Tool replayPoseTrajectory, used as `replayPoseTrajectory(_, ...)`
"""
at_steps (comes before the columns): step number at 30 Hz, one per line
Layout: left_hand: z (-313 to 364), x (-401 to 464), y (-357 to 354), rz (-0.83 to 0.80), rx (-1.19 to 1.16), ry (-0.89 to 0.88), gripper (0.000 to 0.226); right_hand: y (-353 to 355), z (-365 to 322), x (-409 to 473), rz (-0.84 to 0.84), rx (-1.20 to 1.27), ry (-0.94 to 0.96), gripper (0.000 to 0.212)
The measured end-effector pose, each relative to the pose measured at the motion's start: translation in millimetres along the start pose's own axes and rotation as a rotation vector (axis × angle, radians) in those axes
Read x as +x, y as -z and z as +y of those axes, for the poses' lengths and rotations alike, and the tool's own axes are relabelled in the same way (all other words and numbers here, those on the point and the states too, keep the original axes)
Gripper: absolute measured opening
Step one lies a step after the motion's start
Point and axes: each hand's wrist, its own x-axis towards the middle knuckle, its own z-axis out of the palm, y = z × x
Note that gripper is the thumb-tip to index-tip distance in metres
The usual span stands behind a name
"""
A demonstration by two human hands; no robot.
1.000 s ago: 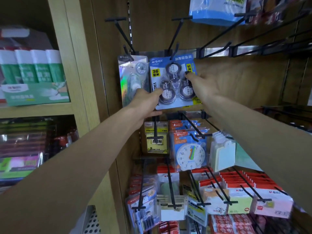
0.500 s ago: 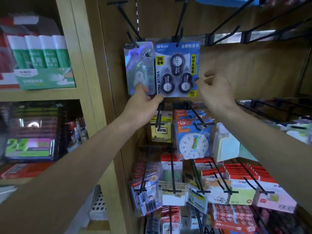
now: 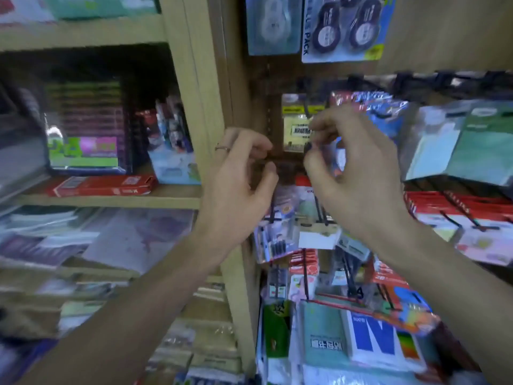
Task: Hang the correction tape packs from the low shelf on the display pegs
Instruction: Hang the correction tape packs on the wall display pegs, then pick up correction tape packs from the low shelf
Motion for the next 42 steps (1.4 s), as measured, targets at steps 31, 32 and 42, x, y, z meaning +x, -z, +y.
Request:
replayPoseTrajectory(31, -294.5, -608.9, -39.4, -0.998, -0.090, 1.580, 0.066, -299.6, 4.3, -674.9, -0.977, -0.130, -1.834, 0.053)
replayPoseTrajectory(32, -298.4, -620.6, -52.6, -1.015, -0.089, 1.593, 0.068, -302.7, 11.8, -689.3, -0.976, -0.142, -1.843, 0.059)
replayPoseTrajectory(42, -390.3, -672.0, -128.6, -1.228, 0.219, 1.295, 0.086, -348.8, 50.0, -774.1, -0.950, -0.249, -1.954, 0.114)
